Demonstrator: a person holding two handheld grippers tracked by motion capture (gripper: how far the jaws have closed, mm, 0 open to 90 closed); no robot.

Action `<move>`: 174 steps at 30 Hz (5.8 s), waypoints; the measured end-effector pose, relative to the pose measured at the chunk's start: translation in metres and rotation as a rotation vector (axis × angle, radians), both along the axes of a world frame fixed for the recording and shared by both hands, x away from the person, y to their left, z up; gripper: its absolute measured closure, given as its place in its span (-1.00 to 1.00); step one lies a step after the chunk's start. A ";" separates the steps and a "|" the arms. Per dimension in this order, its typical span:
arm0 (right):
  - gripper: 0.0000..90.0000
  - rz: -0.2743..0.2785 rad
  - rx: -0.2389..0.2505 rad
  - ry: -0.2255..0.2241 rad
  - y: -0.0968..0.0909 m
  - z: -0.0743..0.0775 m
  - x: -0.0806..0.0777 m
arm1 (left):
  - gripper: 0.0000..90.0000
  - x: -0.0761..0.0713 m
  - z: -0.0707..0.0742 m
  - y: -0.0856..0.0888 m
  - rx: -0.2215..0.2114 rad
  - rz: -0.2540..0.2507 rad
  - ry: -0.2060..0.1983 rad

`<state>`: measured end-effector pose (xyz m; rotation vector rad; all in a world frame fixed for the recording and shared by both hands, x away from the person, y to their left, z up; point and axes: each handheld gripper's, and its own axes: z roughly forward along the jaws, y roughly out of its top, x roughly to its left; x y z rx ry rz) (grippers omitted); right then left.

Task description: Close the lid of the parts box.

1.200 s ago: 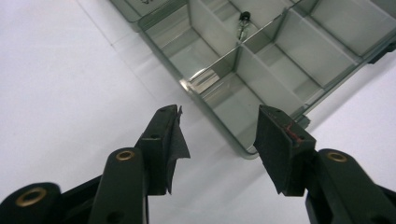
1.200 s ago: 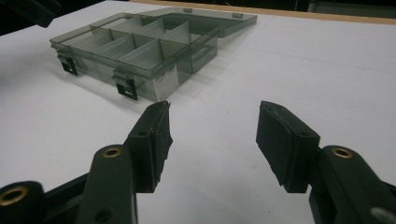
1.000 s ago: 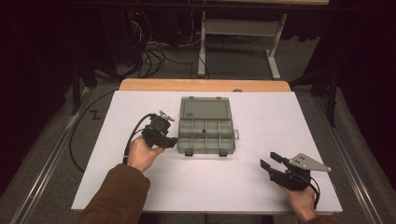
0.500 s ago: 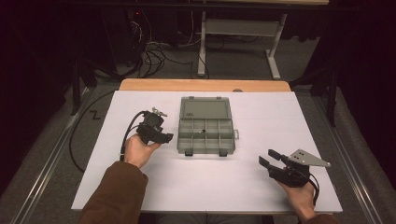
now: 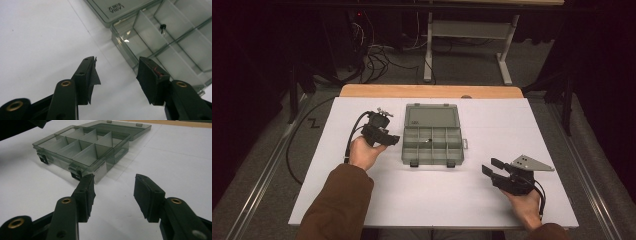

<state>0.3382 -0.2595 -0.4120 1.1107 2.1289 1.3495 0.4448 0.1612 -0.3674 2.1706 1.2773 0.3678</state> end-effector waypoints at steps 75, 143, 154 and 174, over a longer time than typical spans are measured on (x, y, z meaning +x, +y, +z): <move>0.60 -0.028 -0.160 0.357 0.071 0.023 0.115 | 0.02 0.089 -0.002 -0.037 0.009 0.066 0.030; 0.67 -0.030 -0.230 0.384 0.087 0.024 0.121 | -0.07 0.121 -0.043 -0.028 -0.261 0.151 0.271; 0.67 -0.028 -0.241 0.390 0.088 0.025 0.122 | 0.02 0.118 -0.035 -0.025 -0.262 0.145 0.239; 0.68 -0.041 -0.252 0.397 0.090 0.026 0.121 | 0.20 0.102 -0.008 -0.026 -0.202 0.112 0.131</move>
